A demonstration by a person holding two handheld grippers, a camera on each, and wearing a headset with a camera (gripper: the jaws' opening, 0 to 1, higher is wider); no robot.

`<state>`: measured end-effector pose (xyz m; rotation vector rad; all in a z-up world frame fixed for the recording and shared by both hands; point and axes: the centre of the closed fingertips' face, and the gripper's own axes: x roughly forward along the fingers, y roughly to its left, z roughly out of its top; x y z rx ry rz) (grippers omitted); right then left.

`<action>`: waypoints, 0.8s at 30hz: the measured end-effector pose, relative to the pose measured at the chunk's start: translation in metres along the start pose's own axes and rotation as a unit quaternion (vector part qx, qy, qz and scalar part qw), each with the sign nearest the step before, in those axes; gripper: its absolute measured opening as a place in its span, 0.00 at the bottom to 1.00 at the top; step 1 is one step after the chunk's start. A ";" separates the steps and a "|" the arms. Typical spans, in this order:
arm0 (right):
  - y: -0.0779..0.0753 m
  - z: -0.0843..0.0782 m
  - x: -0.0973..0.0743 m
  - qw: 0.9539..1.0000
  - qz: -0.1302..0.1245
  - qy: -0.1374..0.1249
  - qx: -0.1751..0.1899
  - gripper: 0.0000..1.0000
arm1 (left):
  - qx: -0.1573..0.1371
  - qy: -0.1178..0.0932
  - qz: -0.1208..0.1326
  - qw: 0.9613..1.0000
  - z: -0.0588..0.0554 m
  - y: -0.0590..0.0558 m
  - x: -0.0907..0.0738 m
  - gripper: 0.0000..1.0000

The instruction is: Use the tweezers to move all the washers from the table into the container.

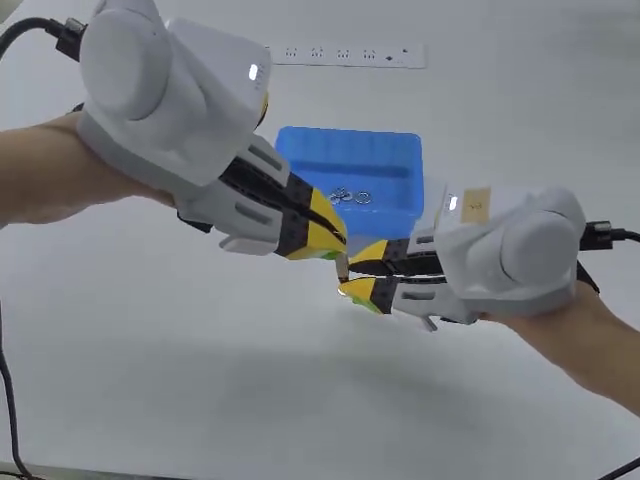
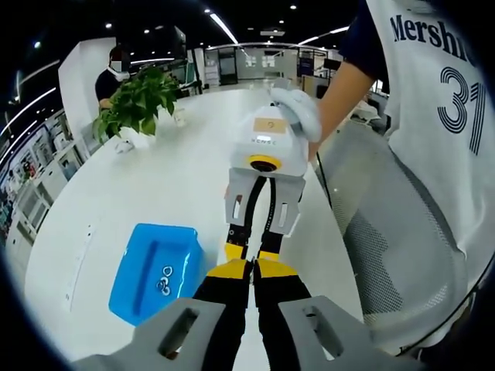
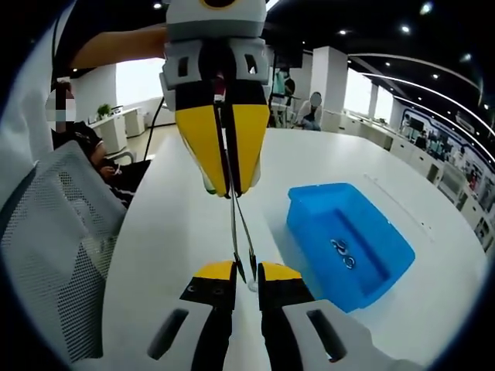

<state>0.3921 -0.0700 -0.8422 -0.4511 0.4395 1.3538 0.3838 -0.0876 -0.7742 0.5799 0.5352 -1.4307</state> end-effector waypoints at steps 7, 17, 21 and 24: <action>-0.001 -0.004 0.002 1.000 0.003 0.000 0.006 0.12 | -0.001 0.004 -0.004 1.000 -0.001 0.000 0.004 0.06; -0.001 -0.008 0.004 1.000 0.005 0.001 0.011 0.12 | -0.001 0.009 -0.003 1.000 -0.003 0.002 0.008 0.06; -0.002 -0.008 0.005 1.000 0.006 0.001 0.012 0.12 | -0.003 0.009 -0.003 1.000 -0.004 0.003 0.009 0.06; -0.002 -0.009 0.007 1.000 0.008 0.001 0.015 0.12 | -0.003 0.011 -0.002 1.000 -0.005 0.004 0.009 0.06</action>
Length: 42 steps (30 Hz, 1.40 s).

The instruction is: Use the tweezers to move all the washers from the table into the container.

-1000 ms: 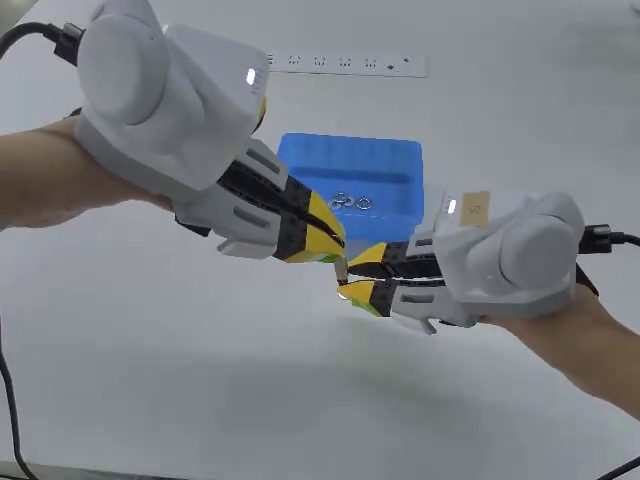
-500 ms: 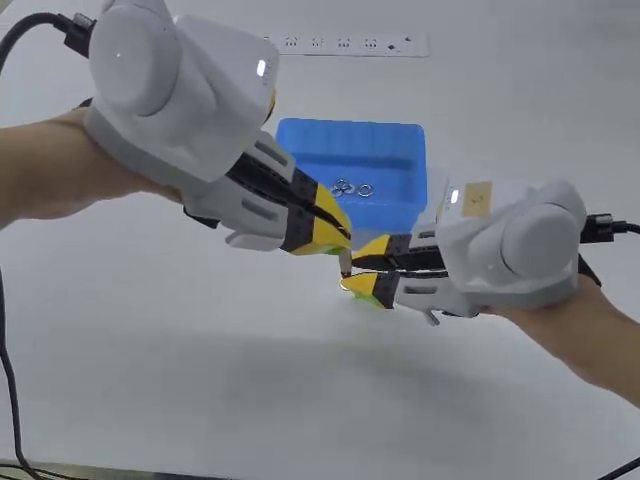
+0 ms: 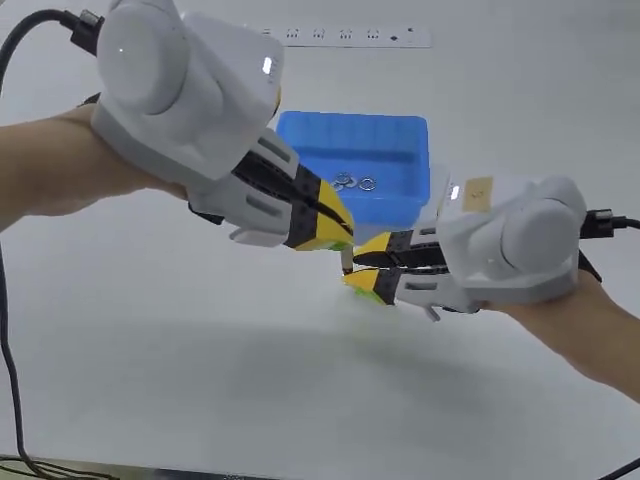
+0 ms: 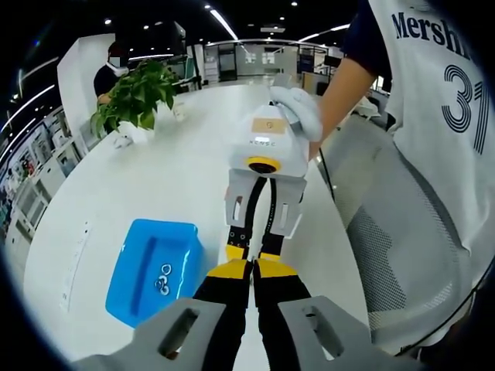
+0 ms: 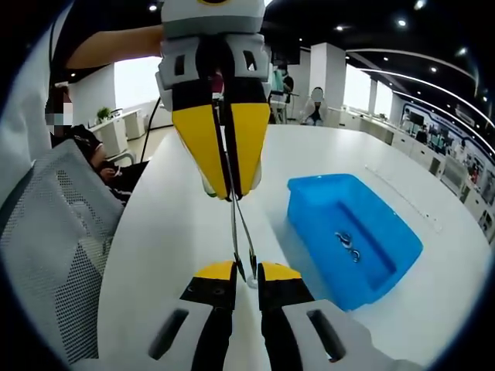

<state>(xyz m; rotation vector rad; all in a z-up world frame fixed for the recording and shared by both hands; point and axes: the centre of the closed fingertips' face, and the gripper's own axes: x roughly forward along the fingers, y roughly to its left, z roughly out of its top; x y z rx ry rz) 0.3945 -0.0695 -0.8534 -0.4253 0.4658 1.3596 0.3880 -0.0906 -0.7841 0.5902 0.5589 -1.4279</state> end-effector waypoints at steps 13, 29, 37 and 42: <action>0.001 -0.005 0.002 1.000 0.003 0.006 0.005 0.12 | -0.002 0.001 -0.004 1.000 -0.004 -0.001 0.005 0.06; 0.001 -0.001 0.004 1.000 0.011 0.007 0.004 0.13 | -0.007 -0.001 -0.003 1.000 -0.001 0.000 0.004 0.06; 0.001 -0.003 0.006 1.000 0.013 0.012 -0.006 0.11 | -0.013 -0.002 -0.002 1.000 -0.001 0.001 0.003 0.06; 0.002 -0.003 0.006 1.000 0.009 0.013 -0.006 0.10 | -0.015 0.000 -0.002 1.000 -0.002 0.000 0.002 0.06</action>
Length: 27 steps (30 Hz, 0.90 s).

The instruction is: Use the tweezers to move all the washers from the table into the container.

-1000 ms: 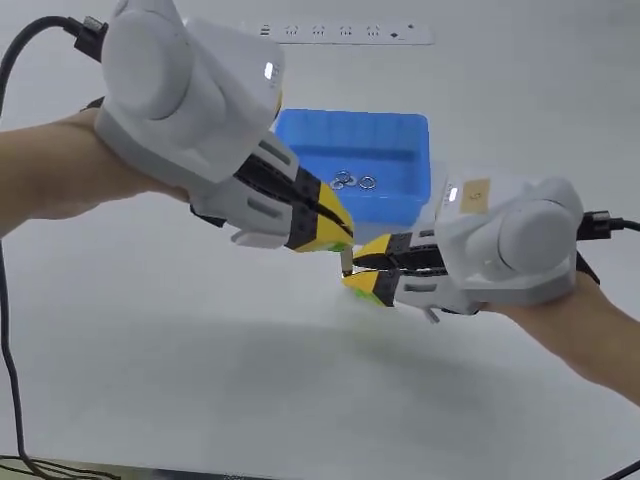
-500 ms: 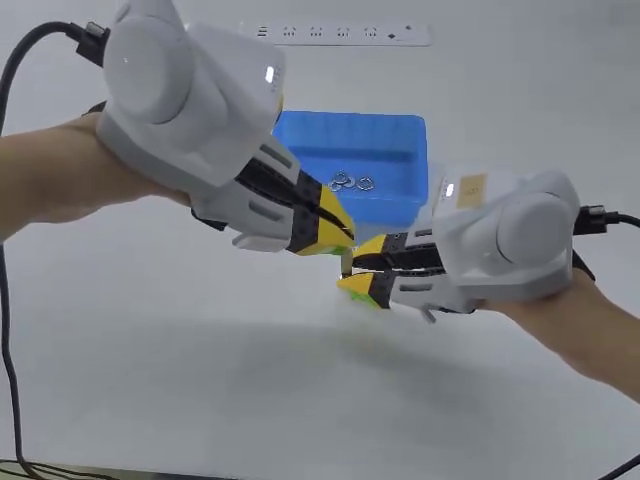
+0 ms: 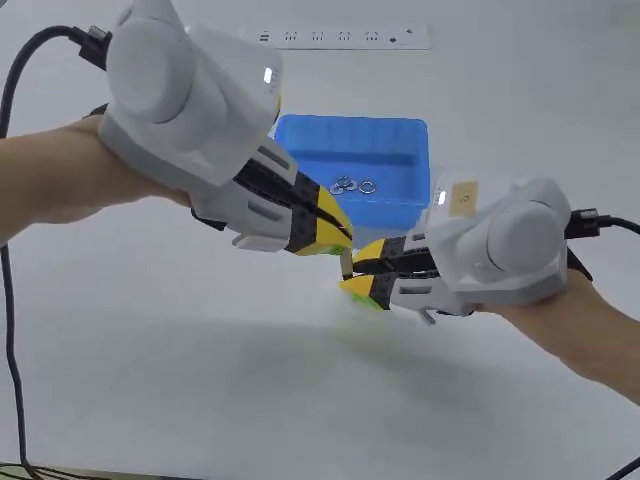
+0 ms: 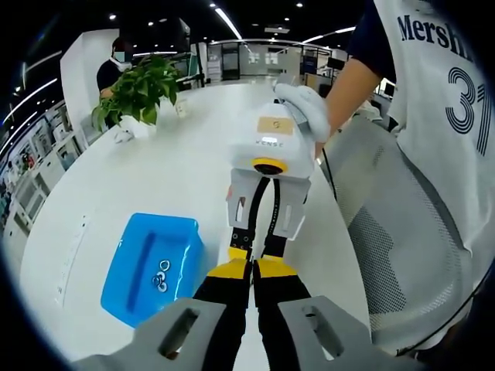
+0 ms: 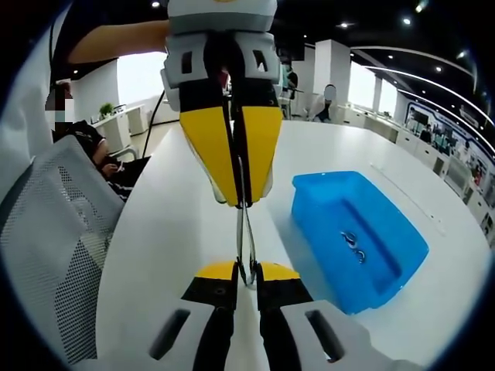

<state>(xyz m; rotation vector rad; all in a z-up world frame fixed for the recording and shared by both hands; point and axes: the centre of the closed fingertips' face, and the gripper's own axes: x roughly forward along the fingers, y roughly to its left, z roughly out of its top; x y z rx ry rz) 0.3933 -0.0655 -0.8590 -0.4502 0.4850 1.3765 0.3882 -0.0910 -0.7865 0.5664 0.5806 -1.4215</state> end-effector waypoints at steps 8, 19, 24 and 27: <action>0.002 0.001 -0.001 1.000 -0.001 0.006 -0.006 0.10 | 0.004 0.005 0.000 1.000 0.001 -0.004 -0.002 0.06; 0.002 0.017 -0.008 1.000 -0.008 0.000 -0.019 0.10 | 0.022 0.010 0.003 1.000 0.011 -0.006 -0.016 0.06; 0.001 0.024 -0.014 1.000 -0.013 -0.002 -0.026 0.10 | 0.037 0.012 0.003 0.999 0.018 -0.007 -0.021 0.06; 0.001 0.029 -0.017 0.999 -0.016 -0.002 -0.030 0.10 | 0.045 0.014 0.001 0.999 0.022 -0.007 -0.025 0.06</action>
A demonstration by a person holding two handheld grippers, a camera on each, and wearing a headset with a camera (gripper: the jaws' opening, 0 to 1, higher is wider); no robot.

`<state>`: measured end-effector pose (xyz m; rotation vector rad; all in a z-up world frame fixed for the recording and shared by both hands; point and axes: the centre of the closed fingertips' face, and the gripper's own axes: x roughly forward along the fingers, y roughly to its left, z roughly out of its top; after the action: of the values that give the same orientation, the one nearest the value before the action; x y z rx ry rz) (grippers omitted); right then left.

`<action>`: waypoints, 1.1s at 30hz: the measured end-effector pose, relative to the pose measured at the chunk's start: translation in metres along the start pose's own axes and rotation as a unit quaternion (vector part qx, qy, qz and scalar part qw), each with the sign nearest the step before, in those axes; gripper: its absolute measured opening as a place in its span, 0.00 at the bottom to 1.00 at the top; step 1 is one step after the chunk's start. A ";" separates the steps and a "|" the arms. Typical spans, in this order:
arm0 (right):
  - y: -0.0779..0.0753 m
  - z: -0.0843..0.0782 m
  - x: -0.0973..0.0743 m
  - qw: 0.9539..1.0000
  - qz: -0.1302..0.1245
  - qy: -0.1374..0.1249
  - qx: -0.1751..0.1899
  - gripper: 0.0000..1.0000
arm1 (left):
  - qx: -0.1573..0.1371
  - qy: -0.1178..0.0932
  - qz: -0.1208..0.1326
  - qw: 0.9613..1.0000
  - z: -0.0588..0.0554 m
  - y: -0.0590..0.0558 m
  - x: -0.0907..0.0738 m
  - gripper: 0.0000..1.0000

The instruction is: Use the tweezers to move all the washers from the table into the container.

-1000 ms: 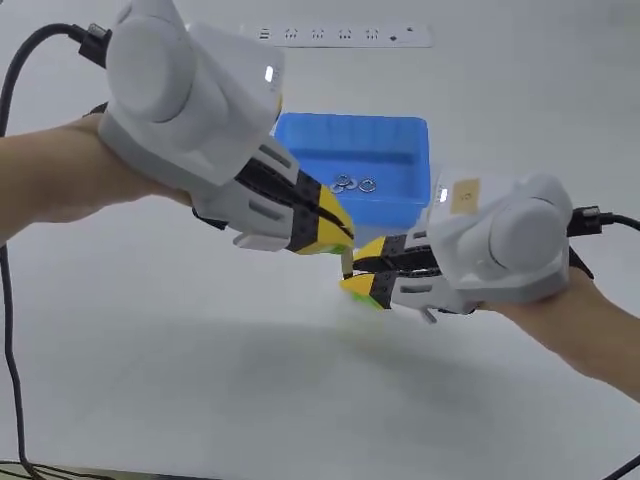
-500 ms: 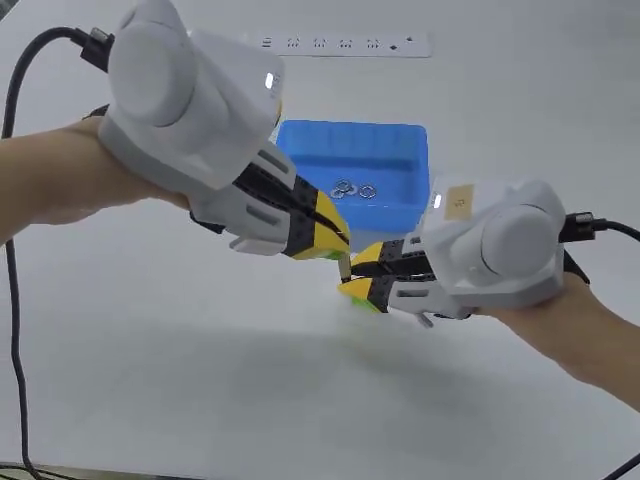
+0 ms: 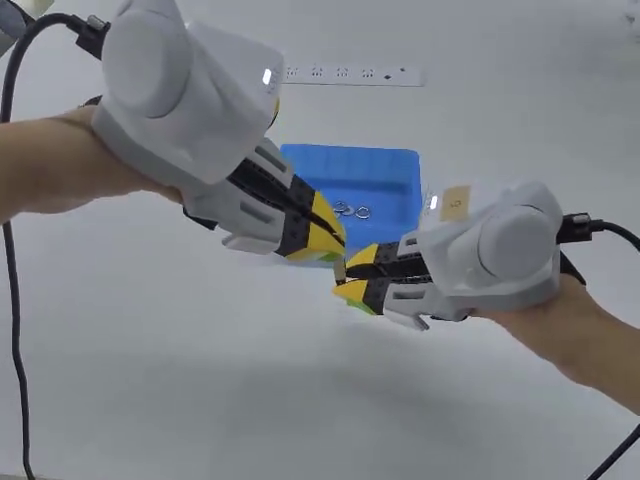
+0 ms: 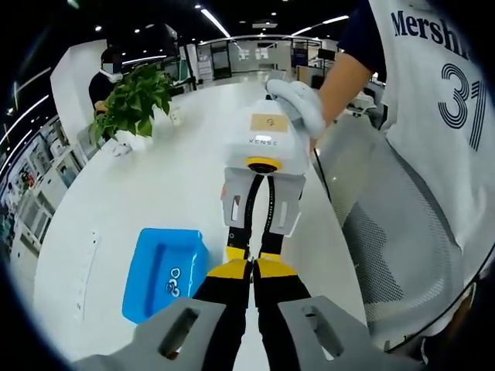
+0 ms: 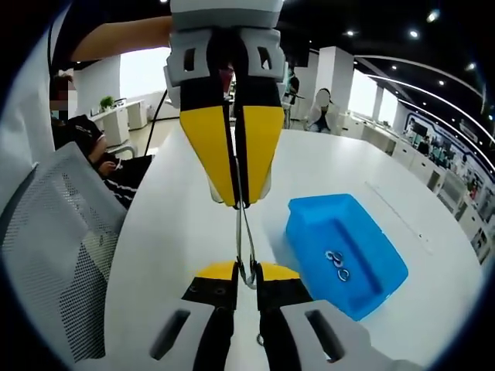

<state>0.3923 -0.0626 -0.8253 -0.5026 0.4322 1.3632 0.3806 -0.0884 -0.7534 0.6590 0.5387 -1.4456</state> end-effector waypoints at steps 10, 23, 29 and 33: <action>-0.016 0.019 -0.013 0.999 -0.023 -0.003 -0.021 0.10 | 0.029 0.000 0.013 0.999 0.017 0.011 -0.014 0.06; -0.034 0.042 -0.023 0.998 -0.039 -0.015 -0.047 0.10 | 0.047 -0.012 0.036 0.998 0.032 0.025 -0.033 0.06; -0.049 0.049 -0.024 0.997 -0.048 -0.021 -0.049 0.10 | 0.053 -0.013 0.043 0.998 0.035 0.040 -0.036 0.06; -0.061 0.051 -0.024 0.997 -0.054 -0.024 -0.048 0.10 | 0.059 -0.013 0.050 0.997 0.036 0.053 -0.037 0.06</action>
<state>0.4493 -0.0607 -0.7650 -0.5632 0.2970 1.2922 0.4291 -0.0867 -0.6971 0.7493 0.3962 -1.3987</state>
